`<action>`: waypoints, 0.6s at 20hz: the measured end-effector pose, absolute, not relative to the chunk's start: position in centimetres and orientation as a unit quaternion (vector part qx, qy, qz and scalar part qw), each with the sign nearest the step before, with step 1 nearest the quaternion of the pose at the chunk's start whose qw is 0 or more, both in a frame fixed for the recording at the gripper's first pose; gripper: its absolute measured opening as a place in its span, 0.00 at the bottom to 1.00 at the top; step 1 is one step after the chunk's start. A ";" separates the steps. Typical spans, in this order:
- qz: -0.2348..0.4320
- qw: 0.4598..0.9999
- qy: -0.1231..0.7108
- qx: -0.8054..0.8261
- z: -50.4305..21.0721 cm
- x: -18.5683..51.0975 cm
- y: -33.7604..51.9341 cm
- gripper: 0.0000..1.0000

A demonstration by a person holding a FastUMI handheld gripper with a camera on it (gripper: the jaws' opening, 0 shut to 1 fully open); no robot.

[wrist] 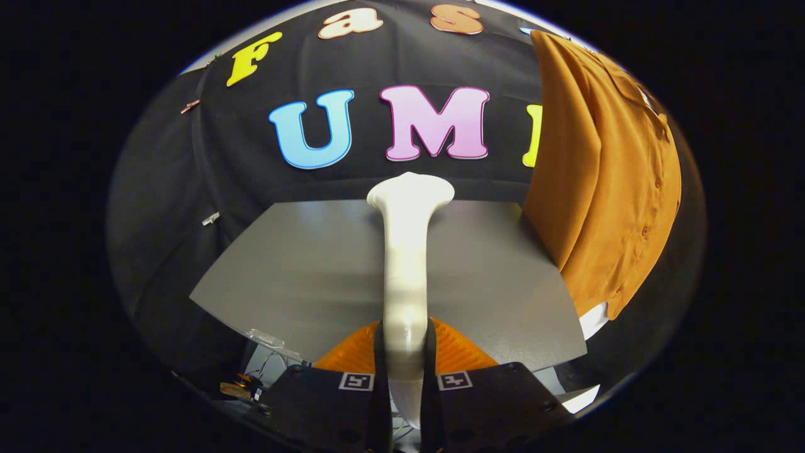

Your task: Iron the clothes twice with a garment steamer, once on the left side and once on the right side.

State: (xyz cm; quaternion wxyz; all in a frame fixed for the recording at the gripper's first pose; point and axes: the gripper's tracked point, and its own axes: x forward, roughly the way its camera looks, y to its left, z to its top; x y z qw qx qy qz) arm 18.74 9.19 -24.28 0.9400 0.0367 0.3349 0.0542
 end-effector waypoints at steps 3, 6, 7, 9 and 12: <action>0.048 0.955 0.288 0.044 -21.1 18.0 8.1 0.21; 0.050 0.970 0.234 0.050 -17.5 16.5 6.7 0.21; 0.049 0.974 0.215 0.047 -16.3 15.9 6.1 0.21; 0.050 0.984 0.168 0.042 -14.0 14.5 5.0 0.21; 0.052 0.992 0.108 0.031 -11.1 12.3 2.9 0.21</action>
